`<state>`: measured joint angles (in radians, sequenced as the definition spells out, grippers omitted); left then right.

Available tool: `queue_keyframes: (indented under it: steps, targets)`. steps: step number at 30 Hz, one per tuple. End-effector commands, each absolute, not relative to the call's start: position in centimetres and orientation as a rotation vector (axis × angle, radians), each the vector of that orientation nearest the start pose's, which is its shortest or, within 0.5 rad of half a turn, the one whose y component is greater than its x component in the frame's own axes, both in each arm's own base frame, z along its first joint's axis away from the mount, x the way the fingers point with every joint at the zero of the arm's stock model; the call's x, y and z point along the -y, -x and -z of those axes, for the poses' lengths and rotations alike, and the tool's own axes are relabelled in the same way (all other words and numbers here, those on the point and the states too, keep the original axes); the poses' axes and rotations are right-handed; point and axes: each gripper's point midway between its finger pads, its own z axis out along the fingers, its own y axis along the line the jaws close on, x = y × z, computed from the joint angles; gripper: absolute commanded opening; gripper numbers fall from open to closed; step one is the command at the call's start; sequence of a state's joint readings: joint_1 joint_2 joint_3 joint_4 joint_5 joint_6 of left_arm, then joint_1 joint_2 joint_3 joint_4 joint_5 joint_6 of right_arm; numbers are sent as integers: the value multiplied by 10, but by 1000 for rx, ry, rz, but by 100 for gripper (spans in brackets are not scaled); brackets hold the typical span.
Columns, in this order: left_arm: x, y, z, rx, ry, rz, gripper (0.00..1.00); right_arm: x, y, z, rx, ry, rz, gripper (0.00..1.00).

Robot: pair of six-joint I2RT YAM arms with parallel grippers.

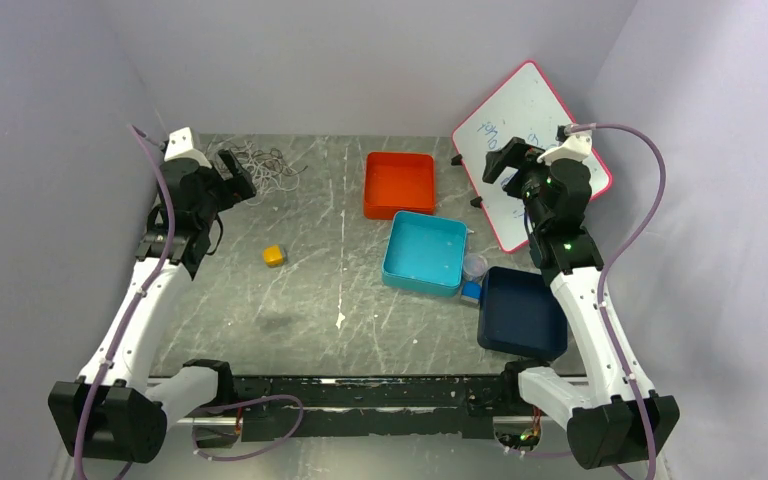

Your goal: Untangle the cables

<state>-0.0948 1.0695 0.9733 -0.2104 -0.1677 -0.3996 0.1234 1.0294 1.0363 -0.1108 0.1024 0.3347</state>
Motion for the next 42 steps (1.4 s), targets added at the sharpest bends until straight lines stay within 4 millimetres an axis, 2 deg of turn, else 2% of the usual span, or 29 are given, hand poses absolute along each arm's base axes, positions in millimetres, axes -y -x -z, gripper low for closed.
queue_keyframes:
  steps: [1,5,11,14,21,28,29,33,35,42]
  targets:
    - [22,-378,-290,-1785,396,212,98,-37,-367,-351,-1607,-271,-270,100]
    - [27,-383,-286,-1809,366,219,99,-34,-365,-347,-1611,-282,-256,100]
    - [22,-391,-286,-1813,368,194,99,-43,-367,-341,-1646,-234,-285,100]
    - [16,-405,-274,-1880,325,165,99,-45,-366,-340,-1659,-226,-290,100]
    - [-12,-454,-248,-1982,320,192,99,-50,-366,-322,-1712,-235,-318,100]
    - [-31,-515,-215,-2040,235,137,99,-63,-368,-306,-1801,-193,-374,100]
    - [-32,-525,-201,-2069,218,143,99,-64,-366,-304,-1810,-192,-379,100]
    - [-31,-556,-177,-2104,159,167,99,-68,-355,-293,-1838,-190,-406,100]
    - [-33,-569,-164,-2128,144,165,99,-71,-347,-281,-1862,-183,-426,100]
    - [-32,-606,-138,-2142,112,187,99,-74,-330,-258,-1927,-175,-445,100]
